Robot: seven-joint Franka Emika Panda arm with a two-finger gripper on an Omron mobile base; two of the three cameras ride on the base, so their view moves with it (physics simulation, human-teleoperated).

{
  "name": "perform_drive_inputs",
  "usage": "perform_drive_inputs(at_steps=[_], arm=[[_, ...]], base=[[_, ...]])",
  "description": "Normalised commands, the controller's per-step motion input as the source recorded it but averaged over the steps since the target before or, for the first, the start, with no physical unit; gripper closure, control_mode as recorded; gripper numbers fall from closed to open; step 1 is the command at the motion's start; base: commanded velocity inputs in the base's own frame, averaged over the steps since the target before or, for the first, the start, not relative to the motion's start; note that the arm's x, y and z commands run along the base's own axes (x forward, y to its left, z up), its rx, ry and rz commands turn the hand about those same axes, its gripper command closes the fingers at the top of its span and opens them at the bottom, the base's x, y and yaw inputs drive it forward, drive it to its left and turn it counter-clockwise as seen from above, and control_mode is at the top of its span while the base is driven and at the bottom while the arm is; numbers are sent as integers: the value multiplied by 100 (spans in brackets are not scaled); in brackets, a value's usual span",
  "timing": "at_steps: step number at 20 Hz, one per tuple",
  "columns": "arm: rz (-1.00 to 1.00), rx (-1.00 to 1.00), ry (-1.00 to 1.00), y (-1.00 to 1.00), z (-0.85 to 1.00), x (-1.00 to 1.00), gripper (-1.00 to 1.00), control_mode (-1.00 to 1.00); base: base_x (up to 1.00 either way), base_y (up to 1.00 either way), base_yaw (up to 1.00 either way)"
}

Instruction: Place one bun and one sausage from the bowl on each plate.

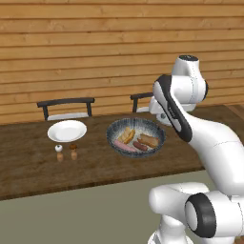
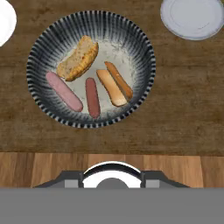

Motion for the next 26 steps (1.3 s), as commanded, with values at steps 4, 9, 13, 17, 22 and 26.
perform_drive_inputs(at_steps=[4, 9, 13, 17, 22, 26], arm=[[1, -17, 10, 29, -15, 33, -100, -100], [8, -21, 6, 47, -38, 57, -100, -100], [1, 7, -10, 3, -20, 77, -100, -100], [-17, 36, -2, 0, -32, 56, -100, -100], [-23, 33, 7, 15, -52, 30, -100, -100], [-11, 0, 2, 47, -57, 33, -100, -100]], base=[[0, 0, 0], [0, 0, 0], [0, 0, 0], [0, 0, 0], [0, 0, 0], [0, 0, 0]])
